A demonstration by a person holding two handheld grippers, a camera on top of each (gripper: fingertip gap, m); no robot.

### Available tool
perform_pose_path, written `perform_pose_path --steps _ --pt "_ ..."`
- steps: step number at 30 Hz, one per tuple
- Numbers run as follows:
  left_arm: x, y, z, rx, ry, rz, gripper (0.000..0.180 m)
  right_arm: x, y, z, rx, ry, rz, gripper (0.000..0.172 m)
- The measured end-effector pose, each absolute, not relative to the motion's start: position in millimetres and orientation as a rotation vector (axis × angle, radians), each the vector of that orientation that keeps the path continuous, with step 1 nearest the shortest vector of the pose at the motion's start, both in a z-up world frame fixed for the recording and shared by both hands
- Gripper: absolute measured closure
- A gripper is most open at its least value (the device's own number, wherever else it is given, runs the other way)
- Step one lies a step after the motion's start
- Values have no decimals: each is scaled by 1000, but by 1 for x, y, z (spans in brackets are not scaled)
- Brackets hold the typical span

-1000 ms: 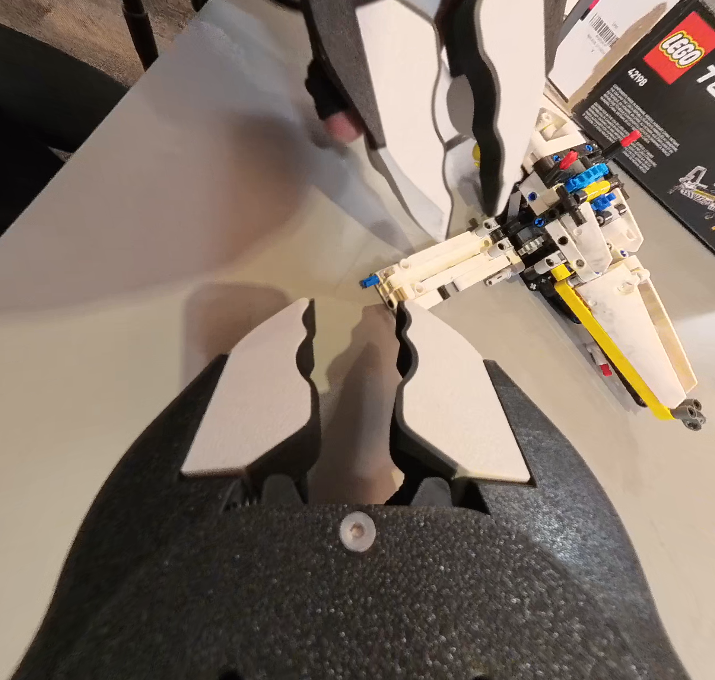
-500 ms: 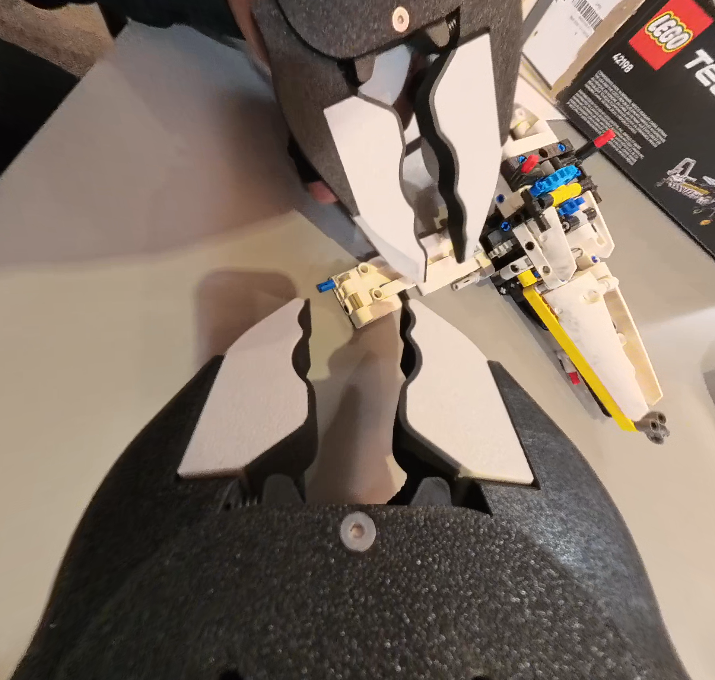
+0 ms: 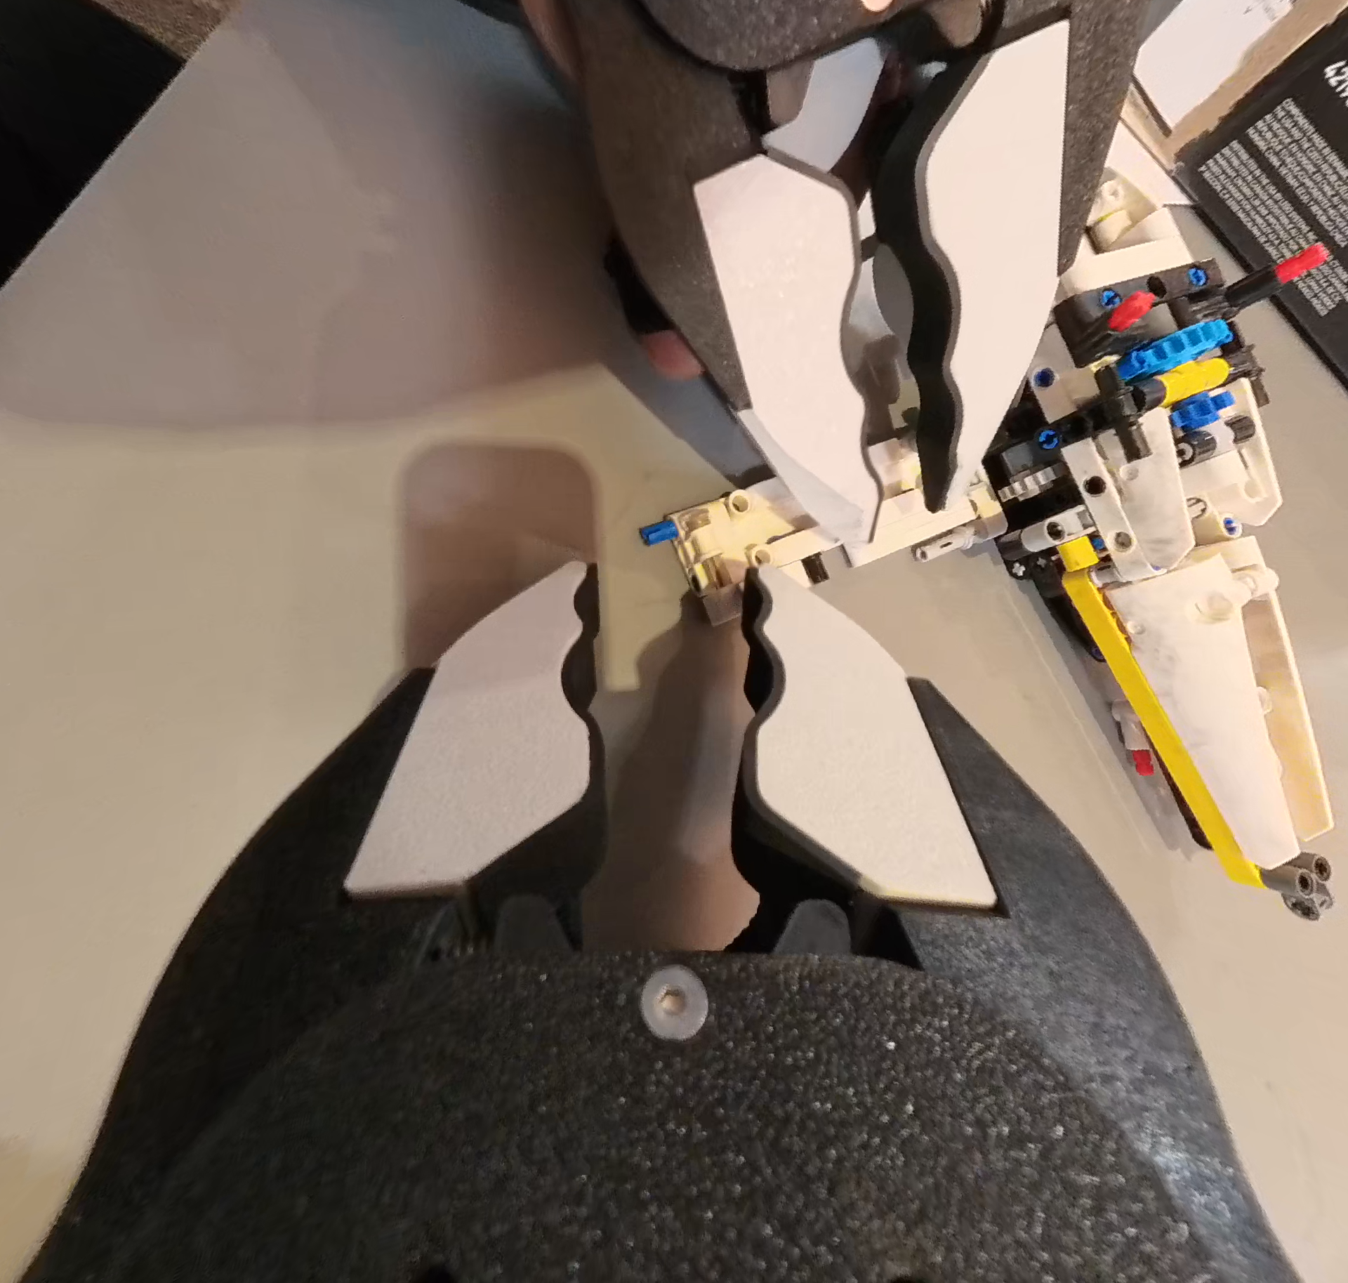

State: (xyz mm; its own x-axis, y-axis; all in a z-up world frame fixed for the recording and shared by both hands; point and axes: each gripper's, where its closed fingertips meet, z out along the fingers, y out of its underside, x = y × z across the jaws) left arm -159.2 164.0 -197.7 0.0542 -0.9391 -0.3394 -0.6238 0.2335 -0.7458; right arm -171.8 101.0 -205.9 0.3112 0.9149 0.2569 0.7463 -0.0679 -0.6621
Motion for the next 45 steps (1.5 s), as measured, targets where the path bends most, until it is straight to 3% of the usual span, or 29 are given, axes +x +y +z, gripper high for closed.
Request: perform_pose_path --steps 14,20,30,45 --pt "-159 165 -198 -1485 1652 -465 166 -169 111 -205 -1847 -1425 268 135" --pt "-159 164 -199 -1492 1657 -482 165 -166 117 -207 -1851 -1429 269 154" --pt "-164 150 -190 -1287 1707 -465 156 -157 113 -204 -1807 -1453 256 158" --pt "-146 140 -184 -651 1803 28 136 -145 101 -165 -1716 -1316 410 160"
